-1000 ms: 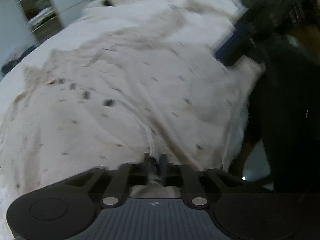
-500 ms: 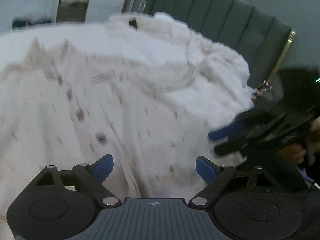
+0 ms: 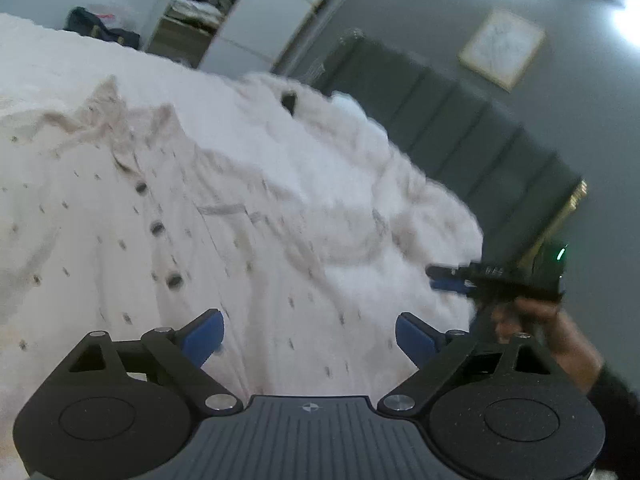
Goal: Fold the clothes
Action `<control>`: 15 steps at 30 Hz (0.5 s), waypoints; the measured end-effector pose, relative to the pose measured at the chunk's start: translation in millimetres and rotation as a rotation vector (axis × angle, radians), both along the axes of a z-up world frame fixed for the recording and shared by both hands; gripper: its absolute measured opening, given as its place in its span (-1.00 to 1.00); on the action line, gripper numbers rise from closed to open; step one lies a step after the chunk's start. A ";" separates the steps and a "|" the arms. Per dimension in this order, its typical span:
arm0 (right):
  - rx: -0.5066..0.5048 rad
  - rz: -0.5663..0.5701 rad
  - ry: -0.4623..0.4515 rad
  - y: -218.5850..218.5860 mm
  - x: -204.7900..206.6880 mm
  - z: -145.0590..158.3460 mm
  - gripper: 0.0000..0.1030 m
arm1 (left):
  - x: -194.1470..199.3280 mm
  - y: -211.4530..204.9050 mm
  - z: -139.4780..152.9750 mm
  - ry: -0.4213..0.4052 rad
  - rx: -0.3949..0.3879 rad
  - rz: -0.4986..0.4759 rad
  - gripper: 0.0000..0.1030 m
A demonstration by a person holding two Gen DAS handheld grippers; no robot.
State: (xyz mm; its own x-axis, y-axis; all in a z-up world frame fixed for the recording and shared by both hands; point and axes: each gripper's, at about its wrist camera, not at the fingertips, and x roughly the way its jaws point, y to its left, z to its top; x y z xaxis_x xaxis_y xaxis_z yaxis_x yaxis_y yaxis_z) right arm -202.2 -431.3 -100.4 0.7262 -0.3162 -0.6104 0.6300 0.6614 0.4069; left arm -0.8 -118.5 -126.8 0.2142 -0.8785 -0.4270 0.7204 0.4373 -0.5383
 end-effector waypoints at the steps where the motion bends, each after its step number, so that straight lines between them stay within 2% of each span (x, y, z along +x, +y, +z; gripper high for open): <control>1: -0.013 -0.031 0.005 -9.1 -0.2 0.2 0.10 | 9.7 4.9 -4.2 0.007 -0.012 0.030 0.83; 4: -0.146 -0.119 0.071 -61.5 16.7 2.8 0.11 | 29.6 14.0 -23.5 0.055 -0.038 0.074 0.83; 8: -0.294 -0.093 0.191 -125.8 56.4 2.7 0.09 | 43.7 22.8 -49.4 0.149 -0.132 0.090 0.83; 10: -0.316 -0.065 0.251 -172.1 83.5 2.2 -0.07 | 42.4 23.0 -57.2 0.166 -0.155 0.090 0.83; 15: -0.277 0.006 0.365 -238.7 139.6 -13.0 -0.16 | 39.9 2.8 -68.2 0.139 -0.093 0.021 0.83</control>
